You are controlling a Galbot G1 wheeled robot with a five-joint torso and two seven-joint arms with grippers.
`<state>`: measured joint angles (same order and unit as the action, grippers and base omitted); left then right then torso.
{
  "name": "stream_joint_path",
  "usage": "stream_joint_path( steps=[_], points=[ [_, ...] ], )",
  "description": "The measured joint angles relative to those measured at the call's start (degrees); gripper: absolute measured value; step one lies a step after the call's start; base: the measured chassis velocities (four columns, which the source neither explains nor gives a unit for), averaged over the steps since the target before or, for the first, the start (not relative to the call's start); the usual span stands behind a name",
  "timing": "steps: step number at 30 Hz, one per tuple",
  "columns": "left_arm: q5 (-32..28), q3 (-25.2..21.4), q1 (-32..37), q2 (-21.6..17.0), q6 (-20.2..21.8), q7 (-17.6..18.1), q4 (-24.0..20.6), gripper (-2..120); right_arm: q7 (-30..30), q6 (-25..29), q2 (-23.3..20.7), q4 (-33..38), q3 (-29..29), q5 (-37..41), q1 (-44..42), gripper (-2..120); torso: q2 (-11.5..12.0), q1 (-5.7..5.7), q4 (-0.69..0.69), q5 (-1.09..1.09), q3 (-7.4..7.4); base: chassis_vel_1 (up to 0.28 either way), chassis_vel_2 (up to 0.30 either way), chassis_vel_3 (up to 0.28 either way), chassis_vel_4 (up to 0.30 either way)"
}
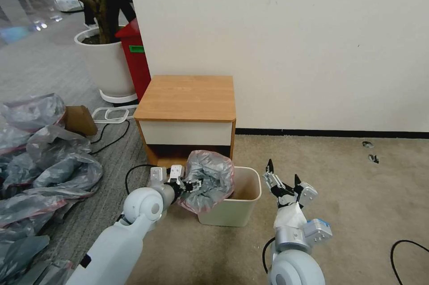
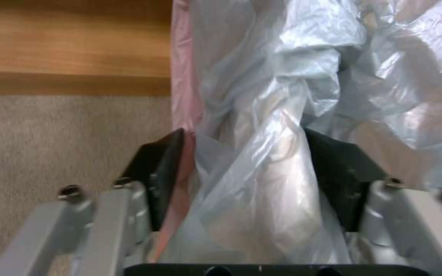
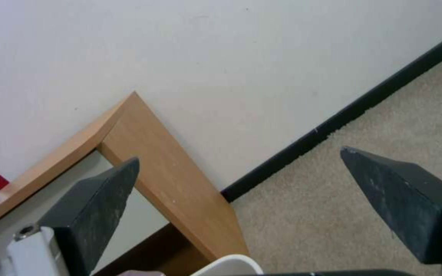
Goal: Pick up the garbage bag from the table and place it over the trash can.
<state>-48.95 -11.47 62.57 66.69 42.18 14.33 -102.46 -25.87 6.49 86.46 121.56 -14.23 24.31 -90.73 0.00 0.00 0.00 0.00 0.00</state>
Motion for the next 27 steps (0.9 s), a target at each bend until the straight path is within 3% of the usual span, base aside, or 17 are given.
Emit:
stream_joint_path(
  steps=[5,14,21,27],
  points=[
    [1.03,-0.15,0.61,0.39,-0.10,-0.06,-0.01,45,-0.02,0.12,-0.07,0.01,0.05,0.00,-0.01,100,0.00,0.00,0.00,-0.01,0.00,0.000,0.000,0.000,0.000],
    [2.10,-0.81,1.17,0.98,-0.08,0.20,-0.47,7,-0.06,0.19,-0.22,0.01,0.48,0.01,0.28,100,0.00,0.00,0.00,0.00,0.00,0.000,0.000,0.000,0.000],
    [2.78,-2.08,2.13,1.37,-0.04,1.46,-2.01,3,0.46,-0.06,-0.46,0.01,1.08,-0.16,0.41,100,0.00,0.00,-0.01,0.01,0.00,0.000,0.000,0.000,0.000],
    [5.87,-5.57,6.18,0.05,-5.31,-0.43,-9.23,3,9.04,-2.75,-3.37,1.71,3.43,-0.47,0.38,100,0.00,0.00,-0.01,-0.01,0.00,0.000,0.000,0.000,0.000]
  ],
)
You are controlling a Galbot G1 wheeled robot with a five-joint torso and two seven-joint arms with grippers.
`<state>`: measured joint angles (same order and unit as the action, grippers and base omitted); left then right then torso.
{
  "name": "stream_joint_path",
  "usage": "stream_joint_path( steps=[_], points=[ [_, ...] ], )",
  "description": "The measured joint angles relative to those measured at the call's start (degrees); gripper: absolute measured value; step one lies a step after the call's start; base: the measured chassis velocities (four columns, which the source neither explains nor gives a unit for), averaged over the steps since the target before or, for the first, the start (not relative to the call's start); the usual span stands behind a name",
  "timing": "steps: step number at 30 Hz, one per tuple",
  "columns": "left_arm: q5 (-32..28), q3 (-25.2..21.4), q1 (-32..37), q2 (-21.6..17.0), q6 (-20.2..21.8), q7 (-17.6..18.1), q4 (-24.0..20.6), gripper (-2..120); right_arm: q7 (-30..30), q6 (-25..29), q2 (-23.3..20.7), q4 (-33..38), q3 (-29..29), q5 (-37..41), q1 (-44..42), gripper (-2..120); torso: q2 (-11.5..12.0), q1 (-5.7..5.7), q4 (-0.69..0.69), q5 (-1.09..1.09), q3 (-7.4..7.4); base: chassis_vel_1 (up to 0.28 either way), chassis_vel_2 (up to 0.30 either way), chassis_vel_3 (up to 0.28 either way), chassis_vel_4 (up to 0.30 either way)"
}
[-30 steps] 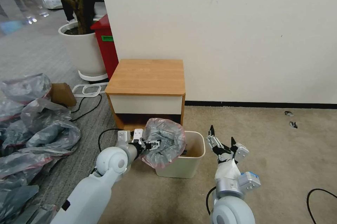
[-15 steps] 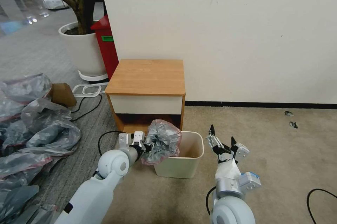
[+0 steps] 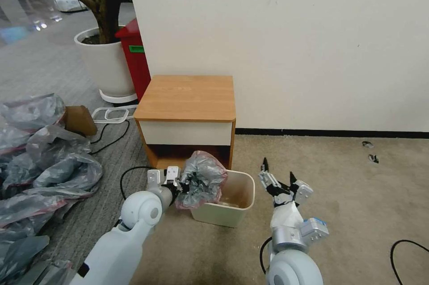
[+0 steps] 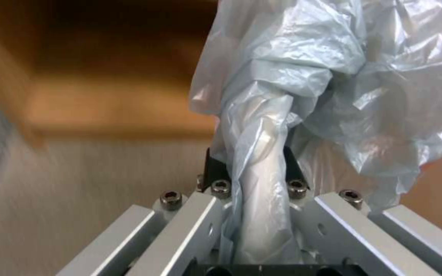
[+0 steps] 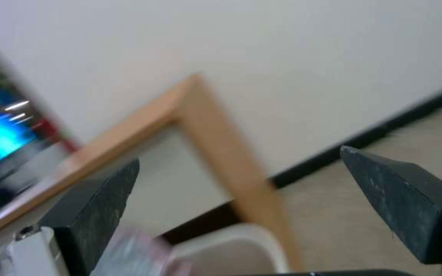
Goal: Pick up the garbage bag from the table and place it over the trash can.
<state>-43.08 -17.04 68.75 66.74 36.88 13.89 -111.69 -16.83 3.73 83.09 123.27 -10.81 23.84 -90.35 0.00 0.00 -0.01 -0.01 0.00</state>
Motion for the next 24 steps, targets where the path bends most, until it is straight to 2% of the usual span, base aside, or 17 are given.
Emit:
stream_joint_path(
  steps=[1,3,4,5,8,9,12,16,24],
  points=[
    [0.46,-0.22,0.37,-0.20,-0.59,-0.37,-0.54,3,0.59,-0.19,-0.23,0.13,0.12,0.03,0.00,100,0.00,0.00,0.00,0.00,0.00,0.000,0.000,0.000,0.000],
    [2.36,-2.42,4.11,-1.96,-3.83,-2.13,-5.60,3,7.54,-5.21,-3.54,2.77,1.74,2.62,0.07,100,0.00,0.00,0.01,0.01,0.00,0.000,0.000,0.000,0.000],
    [2.36,-2.42,4.11,-1.96,-3.83,-2.13,-5.60,3,7.54,-5.21,-3.54,2.77,1.74,2.62,0.07,100,0.00,0.00,0.01,0.01,0.00,0.000,0.000,0.000,0.000],
    [2.36,-3.22,5.53,-2.44,-4.52,-2.31,-7.53,3,8.53,-7.86,-4.84,3.92,2.62,4.81,0.48,100,0.00,0.00,0.01,0.01,0.00,0.000,0.000,0.000,0.000],
    [2.22,-5.74,10.81,-2.80,-5.81,-2.97,-13.75,3,8.51,-15.01,-8.27,5.91,5.29,10.53,3.23,100,0.00,0.00,0.01,0.01,0.00,0.000,0.000,0.000,0.000],
    [2.22,-5.74,10.81,-2.80,-5.81,-2.97,-13.75,3,8.51,-15.01,-8.27,5.91,5.29,10.53,3.23,100,0.00,0.00,0.01,0.01,0.00,0.000,0.000,0.000,0.000],
    [3.12,-7.56,15.90,-1.68,-6.41,-3.75,-17.56,3,5.83,-20.90,-10.64,6.15,7.95,15.02,6.88,100,0.00,0.00,0.02,0.01,0.00,0.000,0.000,0.000,0.000],
    [4.70,-9.10,19.83,-0.60,-6.97,-4.84,-20.38,3,4.04,-23.62,-11.71,4.41,9.07,16.15,10.31,100,0.00,0.00,0.02,0.01,0.00,0.000,0.000,0.000,0.000],
    [5.40,-10.72,22.85,0.14,-7.52,-5.64,-23.36,3,2.41,-26.72,-13.25,2.29,9.03,19.01,13.36,100,0.00,0.00,0.01,0.00,0.00,0.000,0.000,0.000,0.000]
  ],
)
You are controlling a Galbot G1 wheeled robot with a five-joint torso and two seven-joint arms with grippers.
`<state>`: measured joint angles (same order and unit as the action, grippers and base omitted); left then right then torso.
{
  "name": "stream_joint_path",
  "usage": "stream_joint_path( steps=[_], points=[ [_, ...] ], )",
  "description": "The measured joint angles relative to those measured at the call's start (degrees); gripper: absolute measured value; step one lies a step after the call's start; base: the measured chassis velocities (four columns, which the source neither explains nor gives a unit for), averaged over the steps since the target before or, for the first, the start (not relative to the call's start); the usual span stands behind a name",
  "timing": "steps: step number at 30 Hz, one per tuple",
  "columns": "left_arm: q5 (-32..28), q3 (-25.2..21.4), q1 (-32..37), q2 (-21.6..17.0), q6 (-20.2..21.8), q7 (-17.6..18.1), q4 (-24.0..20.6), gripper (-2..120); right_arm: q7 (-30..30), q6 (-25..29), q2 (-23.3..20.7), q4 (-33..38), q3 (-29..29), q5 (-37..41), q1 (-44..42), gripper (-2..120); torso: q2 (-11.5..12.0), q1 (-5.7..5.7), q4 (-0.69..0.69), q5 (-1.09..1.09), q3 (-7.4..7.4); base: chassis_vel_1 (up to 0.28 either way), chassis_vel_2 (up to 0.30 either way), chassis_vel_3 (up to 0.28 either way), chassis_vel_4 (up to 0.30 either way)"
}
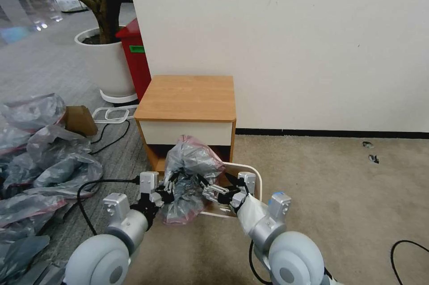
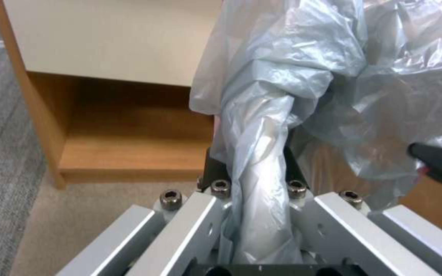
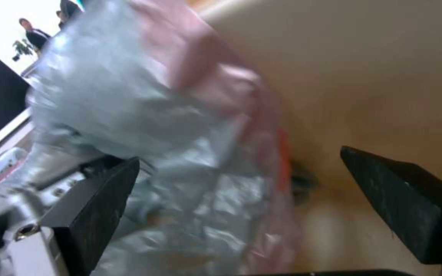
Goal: Pick up the garbage bag from the table and place it over the trash can.
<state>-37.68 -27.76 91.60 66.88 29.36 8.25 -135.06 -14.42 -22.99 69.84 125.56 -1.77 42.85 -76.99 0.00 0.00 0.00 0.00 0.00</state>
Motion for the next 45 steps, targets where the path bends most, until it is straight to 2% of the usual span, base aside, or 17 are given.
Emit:
stream_joint_path(
  steps=[6,10,11,14,15,20,21,24,26,27,30,32,33,45],
  points=[
    [-0.01,-0.42,0.41,0.24,-0.13,-0.12,-0.33,3,0.78,0.00,-0.64,-0.80,-0.06,2.19,0.50,100,0.00,0.00,0.00,0.01,0.00,0.000,0.000,0.000,0.000],
    [-0.21,-0.57,0.23,0.25,-0.20,-0.12,-0.33,3,1.85,0.28,-0.86,-1.05,0.48,2.15,0.40,82,0.00,0.00,0.00,0.00,0.00,0.000,0.000,0.000,0.000],
    [-0.21,-0.57,0.23,0.25,-0.20,-0.12,-0.33,3,1.85,0.28,-0.86,-1.05,0.48,2.15,0.40,82,0.00,0.00,0.00,0.00,0.00,0.000,0.000,0.000,0.000],
    [-0.37,-0.48,-0.04,0.27,-0.20,-0.12,-0.10,3,2.20,0.52,-0.87,-1.06,0.78,1.65,0.11,69,0.00,0.00,0.00,0.00,0.00,0.000,0.000,0.000,0.000],
    [-0.37,-0.48,-0.04,0.27,-0.20,-0.12,-0.10,3,2.20,0.52,-0.87,-1.06,0.78,1.65,0.11,69,0.00,0.00,0.00,0.00,0.00,0.000,0.000,0.000,0.000],
    [-0.42,-0.16,-0.40,0.53,-0.20,-0.05,0.53,3,2.51,1.15,-0.35,-1.15,0.98,0.36,-0.05,47,0.00,0.00,0.00,0.01,0.00,0.000,0.000,0.000,0.000],
    [-0.42,-0.16,-0.40,0.53,-0.20,-0.05,0.53,3,2.51,1.15,-0.35,-1.15,0.98,0.36,-0.05,47,0.00,0.00,0.00,0.01,0.00,0.000,0.000,0.000,0.000],
    [-0.46,-0.12,-0.52,0.57,-0.24,0.01,0.78,3,3.01,1.79,-0.10,-1.39,1.01,-0.52,-0.24,32,0.00,0.00,0.00,0.01,0.00,0.000,0.000,0.000,0.000],
    [-0.48,-0.11,-0.57,0.58,-0.27,0.04,0.82,3,3.16,1.95,-0.01,-1.44,1.02,-0.74,-0.25,30,0.00,0.00,0.00,0.01,0.00,0.000,0.000,0.000,0.000],
    [-0.52,-0.11,-0.63,0.59,-0.32,0.09,0.84,3,3.25,2.09,0.12,-1.52,1.07,-0.97,-0.24,22,0.00,0.00,0.00,0.01,0.00,0.000,0.000,0.000,0.000],
    [-0.56,-0.10,-0.70,0.63,-0.36,0.15,0.84,3,3.31,2.25,0.25,-1.60,1.15,-1.19,-0.23,18,0.00,0.00,0.00,0.00,0.00,0.000,0.000,0.000,0.000],
    [-0.59,-0.12,-0.71,0.70,-0.43,0.22,0.87,3,3.51,2.65,0.48,-1.74,1.35,-1.74,-0.23,4,0.00,0.00,0.00,0.00,0.00,0.000,0.000,0.000,0.000],
    [-0.59,-0.14,-0.72,0.70,-0.47,0.23,0.93,3,3.59,2.82,0.54,-1.78,1.40,-1.98,-0.23,1,0.00,0.00,-0.01,0.01,0.00,0.000,0.000,0.000,0.000],
    [-0.74,-0.84,-1.21,0.73,-0.71,1.00,2.15,3,5.06,4.40,0.42,-1.22,1.63,-4.04,-0.75,0,0.00,0.00,0.00,0.00,0.00,0.000,0.000,0.000,0.000]
  ],
)
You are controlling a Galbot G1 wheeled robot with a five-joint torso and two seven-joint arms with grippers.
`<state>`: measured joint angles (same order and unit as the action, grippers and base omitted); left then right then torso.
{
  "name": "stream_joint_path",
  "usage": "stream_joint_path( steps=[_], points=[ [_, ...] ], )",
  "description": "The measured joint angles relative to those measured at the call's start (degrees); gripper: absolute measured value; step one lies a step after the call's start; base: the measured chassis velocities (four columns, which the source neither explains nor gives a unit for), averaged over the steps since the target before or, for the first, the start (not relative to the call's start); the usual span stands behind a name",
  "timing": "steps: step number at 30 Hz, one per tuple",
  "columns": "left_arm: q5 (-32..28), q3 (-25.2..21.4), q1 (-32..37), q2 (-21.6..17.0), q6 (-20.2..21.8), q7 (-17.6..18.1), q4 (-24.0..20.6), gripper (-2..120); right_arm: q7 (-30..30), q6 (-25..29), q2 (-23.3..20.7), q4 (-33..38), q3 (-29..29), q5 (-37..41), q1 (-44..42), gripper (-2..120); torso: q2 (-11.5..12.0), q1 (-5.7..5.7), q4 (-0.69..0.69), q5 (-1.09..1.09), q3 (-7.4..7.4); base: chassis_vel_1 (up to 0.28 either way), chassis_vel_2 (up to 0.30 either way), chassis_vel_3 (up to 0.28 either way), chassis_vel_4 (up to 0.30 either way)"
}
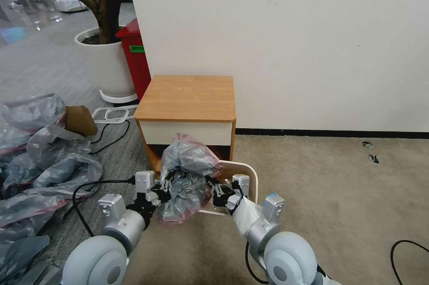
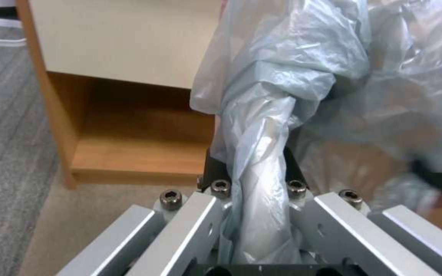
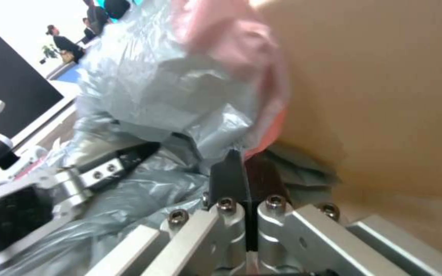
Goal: Pick up the garbage bag from the table and place it over the trash can.
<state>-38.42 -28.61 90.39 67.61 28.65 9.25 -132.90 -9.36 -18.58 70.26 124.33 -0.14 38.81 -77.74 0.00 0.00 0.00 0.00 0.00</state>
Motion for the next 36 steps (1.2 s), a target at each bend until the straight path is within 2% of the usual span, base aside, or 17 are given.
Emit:
stream_joint_path(
  steps=[11,20,36],
  points=[
    [0.78,0.25,0.89,-0.40,-0.29,-0.19,0.15,3,1.06,1.49,-2.08,5.04,-2.90,0.80,0.18,0,0.00,0.00,0.00,0.00,0.00,0.000,0.000,0.000,0.000],
    [2.16,0.47,2.36,-0.64,-1.50,-0.72,-1.14,3,-1.32,0.77,-7.98,5.12,-9.79,6.77,3.65,0,0.00,0.00,0.00,-0.01,0.00,0.000,0.000,0.000,0.000],
    [0.69,-2.29,2.71,-0.28,-2.82,-0.67,-1.21,3,-2.62,1.30,-14.48,5.32,-12.87,6.78,0.62,0,0.00,0.00,0.00,-0.01,0.00,0.000,0.000,0.000,0.000]
  ],
)
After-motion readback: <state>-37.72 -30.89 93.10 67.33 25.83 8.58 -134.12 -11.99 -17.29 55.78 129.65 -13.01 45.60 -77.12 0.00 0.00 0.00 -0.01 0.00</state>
